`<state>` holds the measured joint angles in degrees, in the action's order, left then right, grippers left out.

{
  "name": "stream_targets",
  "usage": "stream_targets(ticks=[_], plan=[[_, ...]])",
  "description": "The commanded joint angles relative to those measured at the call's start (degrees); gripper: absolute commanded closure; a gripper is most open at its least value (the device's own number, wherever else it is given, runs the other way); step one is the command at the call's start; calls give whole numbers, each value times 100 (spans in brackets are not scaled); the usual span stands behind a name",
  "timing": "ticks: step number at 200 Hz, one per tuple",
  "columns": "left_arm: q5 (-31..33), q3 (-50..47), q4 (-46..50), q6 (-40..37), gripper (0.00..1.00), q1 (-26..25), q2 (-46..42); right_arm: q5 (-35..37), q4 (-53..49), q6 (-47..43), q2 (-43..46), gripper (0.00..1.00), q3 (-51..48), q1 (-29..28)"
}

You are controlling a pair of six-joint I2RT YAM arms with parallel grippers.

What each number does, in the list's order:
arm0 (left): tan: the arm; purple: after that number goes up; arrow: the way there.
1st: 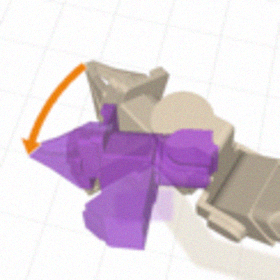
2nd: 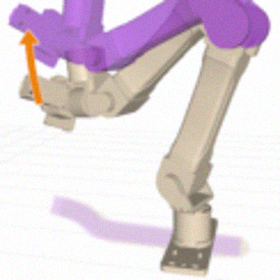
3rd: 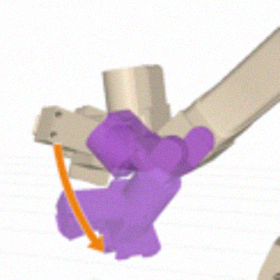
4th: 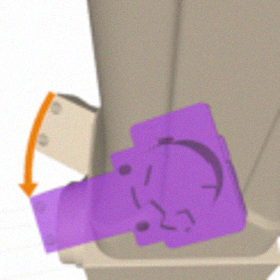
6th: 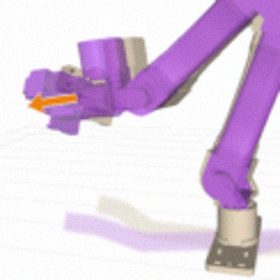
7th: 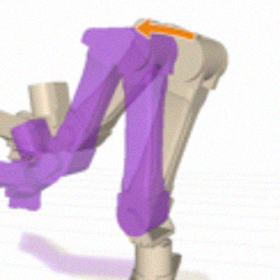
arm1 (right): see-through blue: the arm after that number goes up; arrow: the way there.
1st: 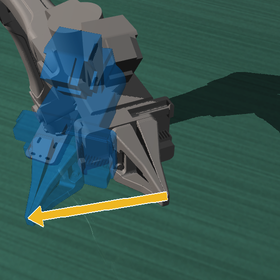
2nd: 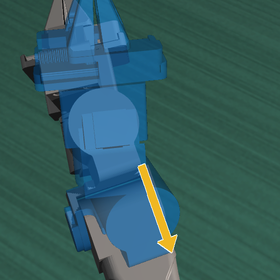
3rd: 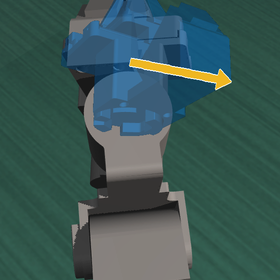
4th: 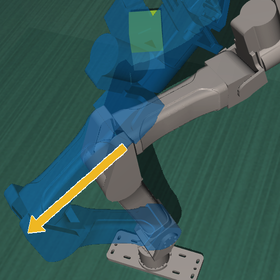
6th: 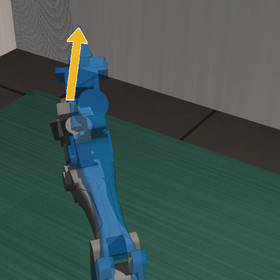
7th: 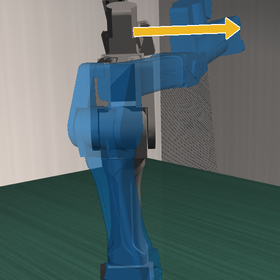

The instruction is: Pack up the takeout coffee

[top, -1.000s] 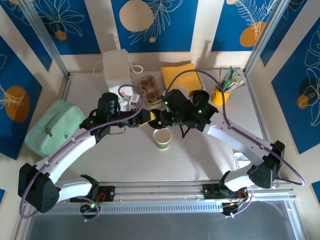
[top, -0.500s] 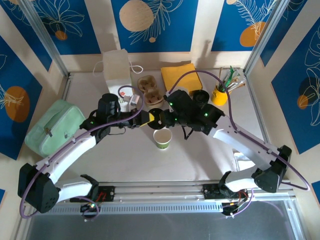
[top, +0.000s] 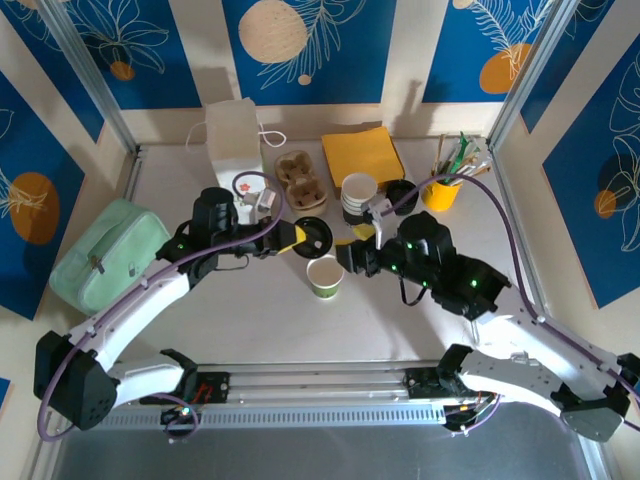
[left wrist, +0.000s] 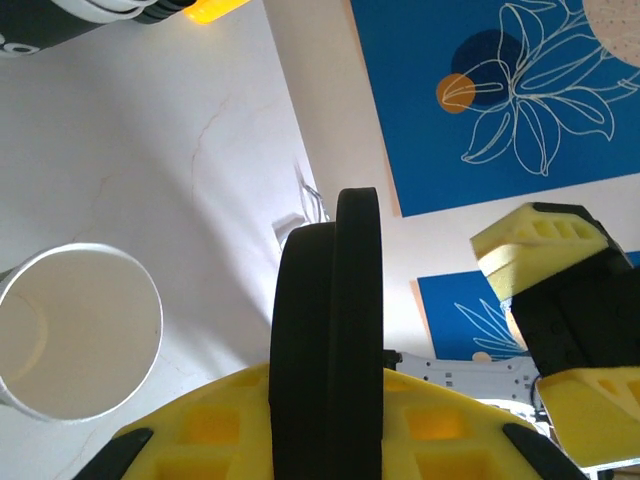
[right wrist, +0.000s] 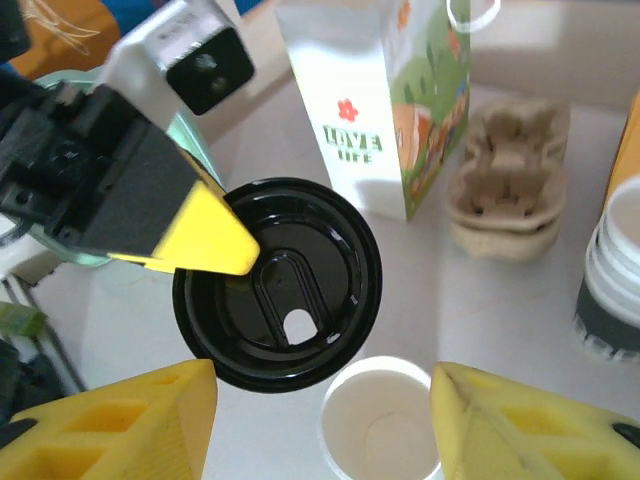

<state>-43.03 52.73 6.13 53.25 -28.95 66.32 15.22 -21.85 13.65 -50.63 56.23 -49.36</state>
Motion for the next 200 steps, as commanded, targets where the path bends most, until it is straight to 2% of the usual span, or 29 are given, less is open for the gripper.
stream_targets(ticks=[1, 21, 48, 69, 98, 133, 152, 200], plan=[[36, 128, 276, 301, 83, 125, -102, -238, 956, -1498, 256, 40, -504, 32], [70, 115, 381, 564, 87, 209, -133, -262, 1389, -2387, 384, 40, -905, 32], [31, -33, 51, 1119, 89, 229, -223, -743, 1711, -3940, 482, 44, -1343, -13], [-128, -87, -209, 1578, 89, 238, -225, -388, 2147, -4472, 519, 45, -1577, -109], [-212, -45, -163, 1854, 90, 242, -223, -430, 2381, -5418, 480, 50, -1772, -141], [-193, 53, 141, 1873, 91, 232, -238, -143, 2757, -5746, 356, 51, -1757, -161], [-263, 49, 41, 1986, 91, 232, -225, -117, 2795, -5887, 271, 54, -1710, -179], [-307, 18, -119, 2105, 91, 232, -251, -86, 2866, -6083, 54, 53, -1659, -213]])
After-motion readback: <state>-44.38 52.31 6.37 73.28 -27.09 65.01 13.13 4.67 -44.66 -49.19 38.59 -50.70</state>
